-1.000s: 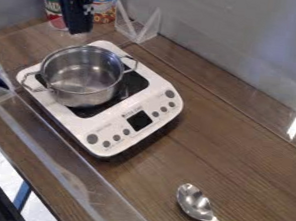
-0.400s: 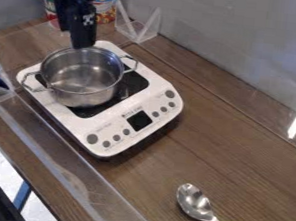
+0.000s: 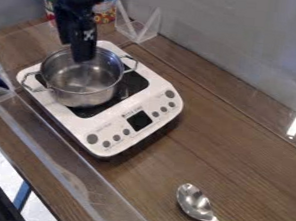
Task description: Put silver pot on the white and black stove top
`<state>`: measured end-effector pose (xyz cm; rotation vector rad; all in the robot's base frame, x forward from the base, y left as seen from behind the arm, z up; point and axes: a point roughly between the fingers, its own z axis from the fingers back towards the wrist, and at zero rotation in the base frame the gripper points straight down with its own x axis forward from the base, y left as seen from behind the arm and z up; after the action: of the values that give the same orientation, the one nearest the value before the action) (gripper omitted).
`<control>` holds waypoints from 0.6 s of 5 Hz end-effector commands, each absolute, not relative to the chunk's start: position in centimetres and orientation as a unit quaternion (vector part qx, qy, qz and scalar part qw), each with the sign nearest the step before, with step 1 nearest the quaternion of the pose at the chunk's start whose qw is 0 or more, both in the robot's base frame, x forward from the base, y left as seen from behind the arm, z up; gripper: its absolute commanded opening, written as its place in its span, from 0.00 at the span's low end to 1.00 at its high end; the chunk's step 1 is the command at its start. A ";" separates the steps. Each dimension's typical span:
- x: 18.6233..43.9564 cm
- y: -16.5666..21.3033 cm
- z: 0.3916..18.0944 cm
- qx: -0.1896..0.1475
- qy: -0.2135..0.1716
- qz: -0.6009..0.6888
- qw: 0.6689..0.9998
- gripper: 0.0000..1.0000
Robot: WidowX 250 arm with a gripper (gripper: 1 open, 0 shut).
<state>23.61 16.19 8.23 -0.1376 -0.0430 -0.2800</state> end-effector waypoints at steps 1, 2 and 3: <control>24.0 16.2 8.1 -0.065 -0.032 -0.141 0.987 1.00; 24.1 16.4 7.3 -0.067 -0.030 -0.139 0.988 1.00; 24.2 16.6 6.6 -0.069 -0.031 -0.138 0.988 1.00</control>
<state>24.10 16.49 5.78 -0.1508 -0.0362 -0.2814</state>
